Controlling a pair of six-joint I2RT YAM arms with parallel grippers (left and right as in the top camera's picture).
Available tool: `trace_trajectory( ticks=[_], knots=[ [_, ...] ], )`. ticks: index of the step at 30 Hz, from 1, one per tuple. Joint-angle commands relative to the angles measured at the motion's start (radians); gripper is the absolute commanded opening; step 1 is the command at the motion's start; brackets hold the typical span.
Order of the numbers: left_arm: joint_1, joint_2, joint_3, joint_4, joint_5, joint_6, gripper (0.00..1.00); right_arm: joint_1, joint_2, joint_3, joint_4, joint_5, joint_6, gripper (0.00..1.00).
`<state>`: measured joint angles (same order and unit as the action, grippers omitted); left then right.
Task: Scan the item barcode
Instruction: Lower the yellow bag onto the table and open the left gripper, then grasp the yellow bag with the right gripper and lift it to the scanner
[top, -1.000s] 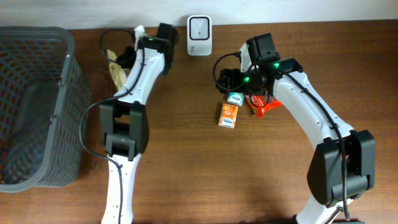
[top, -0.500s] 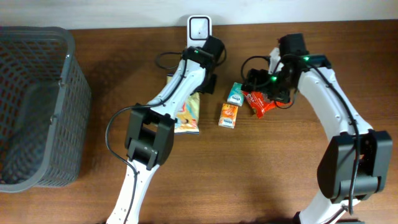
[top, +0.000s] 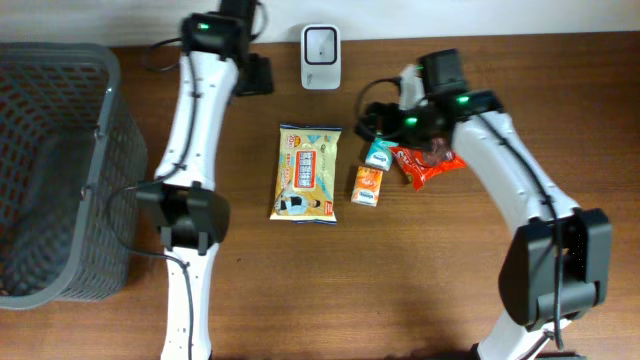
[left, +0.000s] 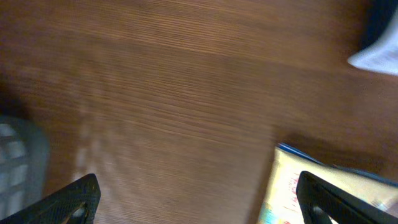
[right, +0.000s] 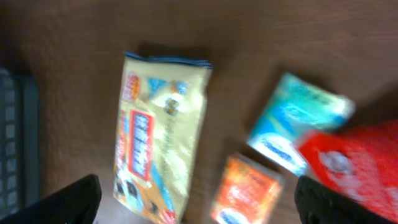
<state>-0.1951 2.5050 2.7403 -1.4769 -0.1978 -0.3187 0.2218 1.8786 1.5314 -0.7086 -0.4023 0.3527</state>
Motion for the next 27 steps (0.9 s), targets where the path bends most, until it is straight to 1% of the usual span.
trace_trajectory(
  ticks=[1,4,5,7,10,11,12,17,18,19,20,21,22,23,24,25,26,27],
  knots=[
    [0.039,0.001,0.003,-0.004,0.026,-0.029,0.99,0.131,0.045,0.011,0.057,0.203,0.14,0.99],
    [0.06,0.001,0.003,-0.005,0.026,-0.029,0.99,0.225,0.126,0.011,0.129,0.22,0.189,0.99],
    [0.06,0.001,0.003,0.005,0.026,-0.029,0.99,0.266,0.168,0.011,0.131,0.262,0.217,0.99],
    [0.06,0.001,0.003,0.005,0.026,-0.029,0.99,0.32,0.225,0.011,0.169,0.27,0.217,0.99],
    [0.06,0.001,0.003,0.005,0.025,-0.029,0.99,0.402,0.269,0.011,0.175,0.407,0.218,1.0],
    [0.06,0.001,0.003,0.005,0.025,-0.029,0.99,0.419,0.272,0.011,0.175,0.444,0.218,1.0],
    [0.06,0.001,0.003,0.005,0.025,-0.029,0.99,0.439,0.273,0.011,0.175,0.476,0.218,0.98],
    [0.06,0.001,0.003,0.005,0.026,-0.029,0.99,0.473,0.304,0.01,0.171,0.535,0.233,0.96],
    [0.06,0.001,0.003,0.005,0.025,-0.029,0.99,0.471,0.333,0.01,0.171,0.536,0.249,0.85],
    [0.06,0.001,0.003,0.005,0.025,-0.029,0.99,0.47,0.345,0.01,0.168,0.535,0.266,0.78],
    [0.06,0.001,0.003,0.005,0.025,-0.029,0.99,0.47,0.349,0.01,0.164,0.535,0.286,0.64],
    [0.06,0.001,0.003,0.005,0.025,-0.029,0.99,0.47,0.348,0.013,0.175,0.542,0.293,0.34],
    [0.06,0.001,0.003,0.005,0.026,-0.029,0.99,0.464,0.348,0.026,0.173,0.549,0.292,0.2],
    [0.06,0.001,0.003,0.005,0.025,-0.029,0.99,0.449,0.348,0.05,0.155,0.549,0.291,0.1],
    [0.06,0.001,0.003,0.005,0.026,-0.029,0.99,0.438,0.346,0.072,0.134,0.55,0.291,0.07],
    [0.06,0.001,0.003,0.005,0.026,-0.029,0.99,0.409,0.343,0.123,0.091,0.549,0.28,0.04],
    [0.06,0.001,0.003,0.005,0.025,-0.029,0.99,0.359,0.34,0.221,0.031,0.541,0.215,0.04],
    [0.06,0.001,0.003,0.005,0.026,-0.029,0.99,0.333,0.34,0.273,0.013,0.529,0.172,0.04]
  ],
)
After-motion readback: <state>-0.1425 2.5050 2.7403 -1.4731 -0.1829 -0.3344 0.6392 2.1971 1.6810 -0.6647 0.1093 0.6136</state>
